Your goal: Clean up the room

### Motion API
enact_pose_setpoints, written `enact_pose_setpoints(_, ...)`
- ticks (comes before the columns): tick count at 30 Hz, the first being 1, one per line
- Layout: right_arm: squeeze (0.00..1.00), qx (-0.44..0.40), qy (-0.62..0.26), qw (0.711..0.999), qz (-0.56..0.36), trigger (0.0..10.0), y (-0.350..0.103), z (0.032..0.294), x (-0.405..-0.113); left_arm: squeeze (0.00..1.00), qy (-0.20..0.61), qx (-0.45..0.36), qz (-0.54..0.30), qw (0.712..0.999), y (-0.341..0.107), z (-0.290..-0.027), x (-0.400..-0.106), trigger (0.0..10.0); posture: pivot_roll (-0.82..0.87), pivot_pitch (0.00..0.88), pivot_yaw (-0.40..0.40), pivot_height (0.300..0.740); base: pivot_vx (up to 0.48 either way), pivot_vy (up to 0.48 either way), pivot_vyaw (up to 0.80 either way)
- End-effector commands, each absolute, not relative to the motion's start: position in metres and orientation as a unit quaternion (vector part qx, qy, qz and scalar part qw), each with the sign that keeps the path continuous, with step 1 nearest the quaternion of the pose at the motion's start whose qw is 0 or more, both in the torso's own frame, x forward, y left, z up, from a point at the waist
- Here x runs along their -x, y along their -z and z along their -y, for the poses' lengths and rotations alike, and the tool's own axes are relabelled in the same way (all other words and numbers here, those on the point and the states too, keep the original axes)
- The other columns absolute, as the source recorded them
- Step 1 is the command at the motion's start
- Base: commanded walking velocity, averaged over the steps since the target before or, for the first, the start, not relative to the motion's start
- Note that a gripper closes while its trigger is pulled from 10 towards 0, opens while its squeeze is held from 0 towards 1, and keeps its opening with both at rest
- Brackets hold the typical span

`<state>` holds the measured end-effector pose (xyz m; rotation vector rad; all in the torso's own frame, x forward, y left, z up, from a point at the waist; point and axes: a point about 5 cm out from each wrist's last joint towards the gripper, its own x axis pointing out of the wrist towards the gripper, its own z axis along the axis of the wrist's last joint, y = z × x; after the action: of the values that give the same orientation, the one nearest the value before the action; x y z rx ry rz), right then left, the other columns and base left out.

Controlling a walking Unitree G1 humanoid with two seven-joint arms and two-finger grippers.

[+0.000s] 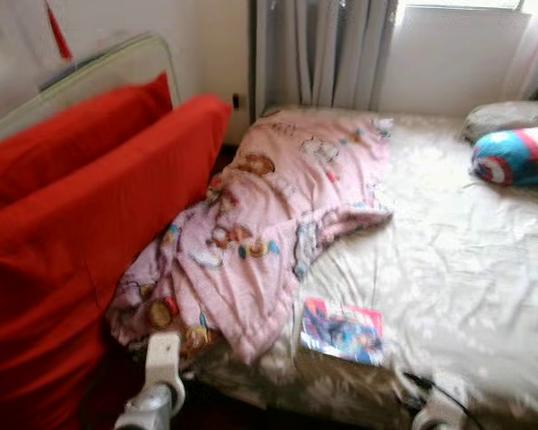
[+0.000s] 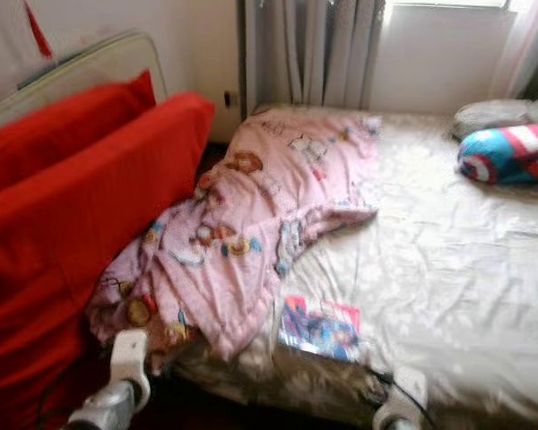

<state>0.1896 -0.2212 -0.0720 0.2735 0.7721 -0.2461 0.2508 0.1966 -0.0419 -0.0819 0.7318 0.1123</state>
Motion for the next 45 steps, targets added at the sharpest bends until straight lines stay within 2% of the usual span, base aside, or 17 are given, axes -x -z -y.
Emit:
enact_pose_setpoints(1,0.00,-0.124,0.124,0.916,-0.361,10.0,0.070,0.229,-0.188,0.00,-0.062,0.059,-0.349,0.933,0.044,-0.191,-0.249,10.0,-0.10,0.000,0.023,0.740,0.000,0.000,0.00)
enact_pose_setpoints(10,0.00,-0.119,0.098,0.941,-0.301,10.0,0.062,0.230,-0.191,0.00,-0.083,0.086,-0.293,0.948,0.040,-0.192,-0.249,10.0,-0.10,0.000,0.021,0.740,0.000,0.000,0.00)
enact_pose_setpoints(16,0.00,-0.124,0.082,0.953,-0.262,10.0,0.059,0.229,-0.188,0.00,-0.081,0.074,-0.258,0.960,0.038,-0.191,-0.245,10.0,-0.11,0.000,0.017,0.740,0.000,0.000,0.00)
enact_pose_setpoints(18,0.00,-0.097,0.054,0.976,-0.188,10.0,0.021,0.224,-0.249,0.00,-0.082,0.076,-0.253,0.961,0.039,-0.191,-0.243,10.0,-0.12,0.000,0.019,0.740,0.000,0.000,0.00)
enact_pose_setpoints(19,0.00,-0.097,0.054,0.976,-0.188,10.0,0.021,0.224,-0.249,0.00,-0.082,0.076,-0.253,0.961,0.039,-0.191,-0.243,10.0,-0.12,0.000,0.019,0.740,0.000,0.000,0.00)
enact_pose_setpoints(20,0.00,-0.076,0.029,0.990,-0.111,10.0,-0.020,0.217,-0.294,0.00,-0.066,0.061,-0.248,0.965,0.040,-0.190,-0.238,10.0,-0.11,0.000,0.016,0.740,0.000,0.000,0.00)
enact_pose_setpoints(22,0.00,-0.073,0.026,0.992,-0.104,10.0,-0.023,0.217,-0.296,0.00,-0.063,0.055,-0.248,0.965,0.041,-0.190,-0.237,10.0,-0.11,0.000,0.017,0.740,0.000,0.000,0.00)
enact_pose_setpoints(23,0.00,-0.069,0.021,0.993,-0.093,10.0,-0.024,0.216,-0.295,0.00,-0.065,0.049,-0.140,0.987,0.010,-0.201,-0.261,10.0,-0.12,0.000,0.022,0.740,0.000,0.000,0.00)
enact_pose_setpoints(25,0.00,-0.064,0.020,0.994,-0.089,10.0,-0.023,0.217,-0.292,0.00,-0.072,0.045,-0.094,0.992,-0.003,-0.207,-0.266,10.0,-0.12,0.000,0.022,0.740,0.000,0.000,0.00)
enact_pose_setpoints(30,0.00,-0.064,0.025,0.995,-0.076,10.0,-0.021,0.219,-0.284,0.00,-0.089,0.038,-0.091,0.991,0.004,-0.217,-0.249,10.0,-0.11,0.000,0.016,0.740,0.000,0.000,0.00)
enact_pose_setpoints(38,0.00,-0.051,0.034,0.997,-0.053,10.0,-0.021,0.221,-0.271,0.00,-0.061,0.016,-0.043,0.997,-0.006,-0.215,-0.240,10.0,-0.13,0.000,0.037,0.740,0.000,0.000,0.00)
enact_pose_setpoints(45,0.00,-0.053,0.054,0.995,-0.065,10.0,-0.009,0.225,-0.251,0.00,-0.053,0.013,-0.045,0.997,-0.003,-0.214,-0.229,10.0,-0.12,0.000,0.026,0.740,0.000,0.000,0.00)
